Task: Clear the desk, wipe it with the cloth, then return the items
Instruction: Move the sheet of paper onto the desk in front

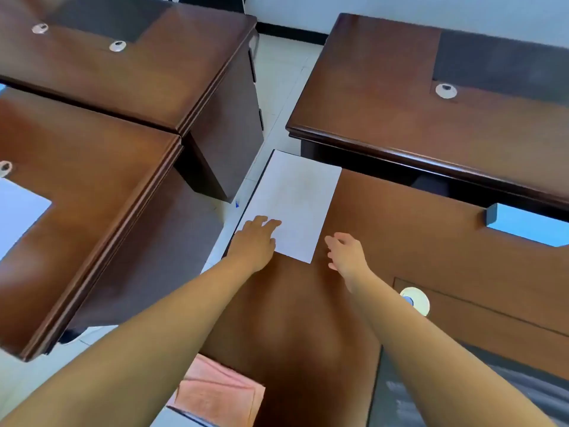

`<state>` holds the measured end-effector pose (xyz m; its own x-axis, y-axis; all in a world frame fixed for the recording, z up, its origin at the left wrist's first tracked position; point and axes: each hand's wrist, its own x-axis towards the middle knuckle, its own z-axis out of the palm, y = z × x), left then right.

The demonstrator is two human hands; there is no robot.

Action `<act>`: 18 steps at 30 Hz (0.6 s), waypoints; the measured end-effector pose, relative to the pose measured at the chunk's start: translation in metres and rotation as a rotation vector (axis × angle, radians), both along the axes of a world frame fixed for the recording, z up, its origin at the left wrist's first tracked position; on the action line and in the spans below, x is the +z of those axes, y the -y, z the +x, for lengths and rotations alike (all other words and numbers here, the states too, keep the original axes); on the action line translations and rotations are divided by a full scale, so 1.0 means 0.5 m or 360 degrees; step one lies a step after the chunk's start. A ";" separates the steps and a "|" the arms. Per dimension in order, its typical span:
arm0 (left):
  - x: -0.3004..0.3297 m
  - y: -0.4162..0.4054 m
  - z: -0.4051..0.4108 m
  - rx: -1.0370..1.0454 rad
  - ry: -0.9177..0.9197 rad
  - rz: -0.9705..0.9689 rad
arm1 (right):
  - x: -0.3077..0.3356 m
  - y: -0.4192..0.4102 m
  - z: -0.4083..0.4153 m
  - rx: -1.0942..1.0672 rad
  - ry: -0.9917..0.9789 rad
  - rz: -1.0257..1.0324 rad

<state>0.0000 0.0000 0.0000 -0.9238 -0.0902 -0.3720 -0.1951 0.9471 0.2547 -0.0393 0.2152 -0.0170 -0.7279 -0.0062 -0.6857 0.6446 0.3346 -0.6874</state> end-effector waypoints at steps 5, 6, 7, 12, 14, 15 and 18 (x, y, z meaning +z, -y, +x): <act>-0.061 0.036 -0.016 -0.0167 0.0229 -0.0116 | -0.032 0.051 -0.023 -0.0110 0.0014 0.0067; -0.068 0.040 -0.014 -0.0177 0.0238 -0.0101 | -0.037 0.061 -0.026 -0.0149 0.0004 0.0068; -0.075 0.045 -0.014 -0.0177 0.0229 -0.0083 | -0.049 0.068 -0.034 -0.0226 0.0007 0.0037; -0.093 0.061 -0.013 -0.0229 0.0210 -0.0056 | -0.071 0.113 -0.055 -0.0522 0.0094 -0.0067; -0.096 0.064 -0.014 -0.0224 0.0217 -0.0050 | -0.073 0.122 -0.062 -0.0584 0.0093 -0.0030; -0.097 0.064 -0.015 -0.0229 0.0218 -0.0053 | -0.074 0.127 -0.067 -0.0613 0.0115 -0.0042; -0.099 0.066 -0.016 -0.0228 0.0206 -0.0053 | -0.066 0.146 -0.077 -0.0646 0.0168 -0.0056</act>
